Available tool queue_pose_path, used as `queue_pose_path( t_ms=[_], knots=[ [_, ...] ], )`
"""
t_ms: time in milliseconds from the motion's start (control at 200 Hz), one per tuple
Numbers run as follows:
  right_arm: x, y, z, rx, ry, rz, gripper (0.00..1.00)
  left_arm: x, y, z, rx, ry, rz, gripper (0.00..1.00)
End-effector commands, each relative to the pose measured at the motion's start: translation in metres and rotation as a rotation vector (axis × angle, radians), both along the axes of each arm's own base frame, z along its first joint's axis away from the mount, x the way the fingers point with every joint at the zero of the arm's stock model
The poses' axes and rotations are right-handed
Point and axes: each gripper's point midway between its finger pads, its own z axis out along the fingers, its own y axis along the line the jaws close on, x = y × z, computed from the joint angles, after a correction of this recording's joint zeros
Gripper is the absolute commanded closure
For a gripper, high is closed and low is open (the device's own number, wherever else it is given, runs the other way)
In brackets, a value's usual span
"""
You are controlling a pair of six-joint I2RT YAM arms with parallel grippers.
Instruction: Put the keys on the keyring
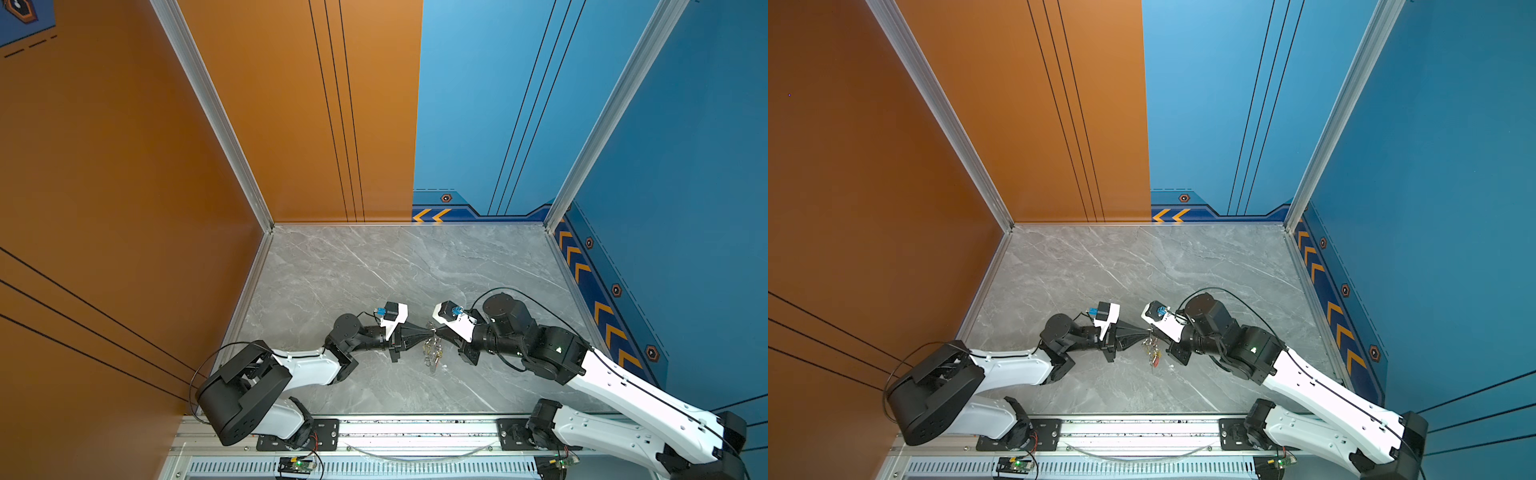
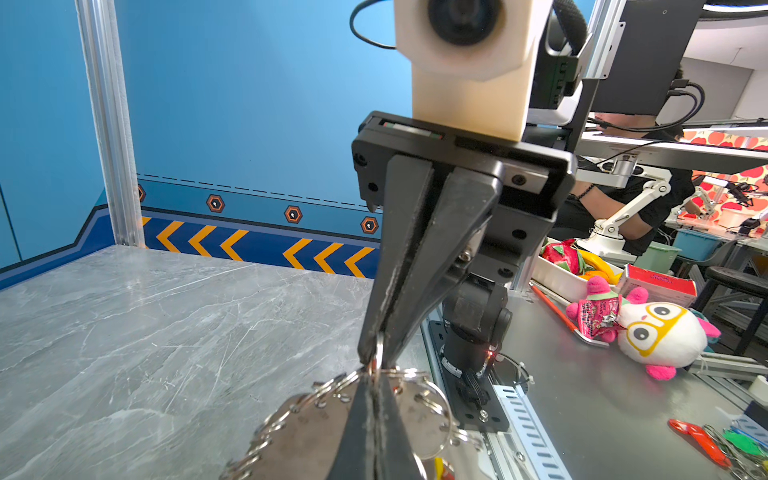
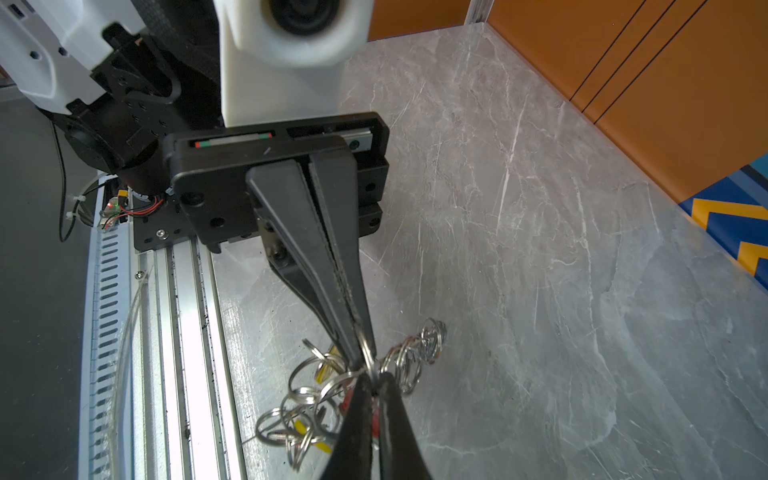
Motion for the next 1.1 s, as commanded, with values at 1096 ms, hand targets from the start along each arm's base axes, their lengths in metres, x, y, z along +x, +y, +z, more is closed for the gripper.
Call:
queue_pose_path(
  t_ms=[1096],
  knots=[
    [-0.008, -0.014, -0.020, -0.413, -0.024, 0.071, 1.00, 0.022, -0.001, -0.035, 0.206, -0.024, 0.096, 0.76]
  ],
)
